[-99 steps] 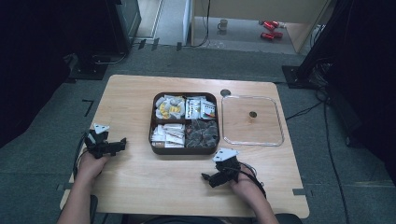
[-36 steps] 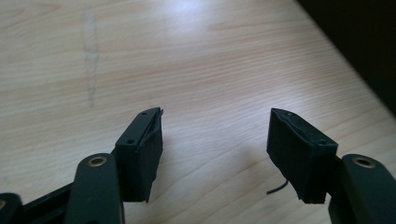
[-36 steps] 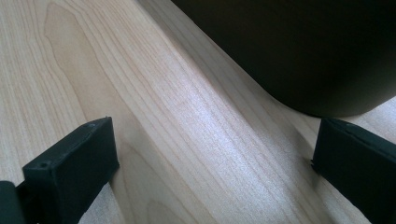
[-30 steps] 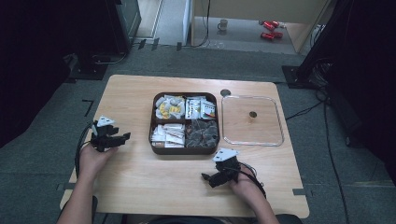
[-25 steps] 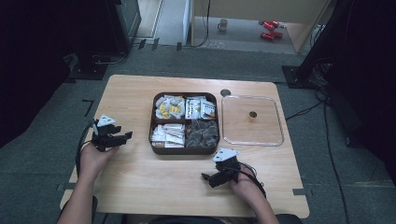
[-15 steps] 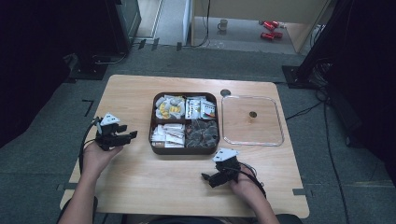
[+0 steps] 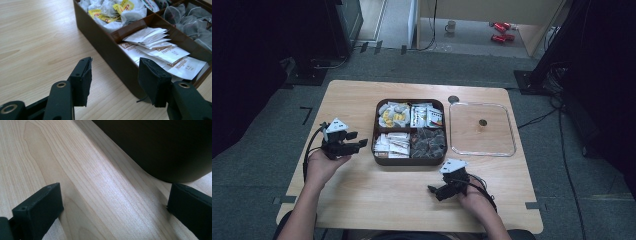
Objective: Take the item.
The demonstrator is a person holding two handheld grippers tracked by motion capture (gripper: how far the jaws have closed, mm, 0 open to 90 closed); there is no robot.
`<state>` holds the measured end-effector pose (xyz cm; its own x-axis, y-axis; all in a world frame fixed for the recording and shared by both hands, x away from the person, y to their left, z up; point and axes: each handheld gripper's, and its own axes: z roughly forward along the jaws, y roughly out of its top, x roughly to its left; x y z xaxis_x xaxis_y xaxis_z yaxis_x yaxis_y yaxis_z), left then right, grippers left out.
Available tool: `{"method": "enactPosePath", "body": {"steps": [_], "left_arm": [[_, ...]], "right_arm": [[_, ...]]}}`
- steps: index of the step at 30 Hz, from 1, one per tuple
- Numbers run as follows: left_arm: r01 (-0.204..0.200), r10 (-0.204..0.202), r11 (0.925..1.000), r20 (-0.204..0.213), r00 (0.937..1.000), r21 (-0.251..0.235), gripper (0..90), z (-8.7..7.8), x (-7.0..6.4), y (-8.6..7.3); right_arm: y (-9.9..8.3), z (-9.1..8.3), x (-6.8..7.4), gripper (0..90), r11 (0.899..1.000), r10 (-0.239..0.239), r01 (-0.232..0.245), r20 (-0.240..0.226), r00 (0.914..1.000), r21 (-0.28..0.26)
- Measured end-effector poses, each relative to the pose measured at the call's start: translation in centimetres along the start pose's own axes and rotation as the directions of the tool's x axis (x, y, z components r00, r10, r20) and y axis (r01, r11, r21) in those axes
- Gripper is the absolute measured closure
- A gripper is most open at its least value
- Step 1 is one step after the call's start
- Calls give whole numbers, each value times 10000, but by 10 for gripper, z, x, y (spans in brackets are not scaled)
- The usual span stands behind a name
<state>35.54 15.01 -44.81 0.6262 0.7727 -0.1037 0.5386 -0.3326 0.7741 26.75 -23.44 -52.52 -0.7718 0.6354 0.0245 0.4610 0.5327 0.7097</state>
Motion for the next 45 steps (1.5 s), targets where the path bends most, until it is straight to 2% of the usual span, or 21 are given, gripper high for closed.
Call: {"method": "enactPosePath", "body": {"steps": [4,7,14,21,24,25,28,32,34,38,40,45], "left_arm": [[-87,88,9999,61,9999,-69,465,-1,-3,3],[-264,268,9992,134,9996,-316,480,-1,-5,7],[-391,401,9989,424,9983,-239,505,4,-9,16],[-688,702,9973,603,9957,-241,521,11,-15,25],[-940,959,9951,674,9931,-302,523,15,-19,27],[-927,948,9952,769,9925,-304,559,17,-20,27],[-814,848,9959,911,9922,-406,560,21,-22,29],[-920,920,9958,700,9933,-26,518,28,-23,30],[-1000,1001,9950,602,9932,-40,515,31,-23,30],[-726,698,9972,1156,9908,201,550,38,-21,33],[-741,702,9970,1334,9886,245,570,42,-21,32],[-1188,1155,9926,1121,9870,235,608,52,-23,30]], "right_arm": [[0,0,0,0,10000,2,-2,4,10000,4],[0,0,0,0,10000,1,-1,1,10000,4],[0,0,0,0,10000,-5,5,5,10000,5],[0,0,0,0,10000,-2,2,-1,10000,6],[0,0,0,0,10000,-30,30,13,10000,-9],[0,0,0,0,10000,-31,31,12,10000,-8],[0,0,0,0,10000,-28,28,12,10000,-7],[0,0,0,0,10000,-24,24,19,10000,-6],[0,0,0,0,10000,-9,9,8,10000,2],[0,0,0,0,10000,4,-4,12,10000,4],[0,0,0,0,10000,-1,1,13,10000,9],[0,0,0,0,10000,-4,4,19,10000,12]]}}
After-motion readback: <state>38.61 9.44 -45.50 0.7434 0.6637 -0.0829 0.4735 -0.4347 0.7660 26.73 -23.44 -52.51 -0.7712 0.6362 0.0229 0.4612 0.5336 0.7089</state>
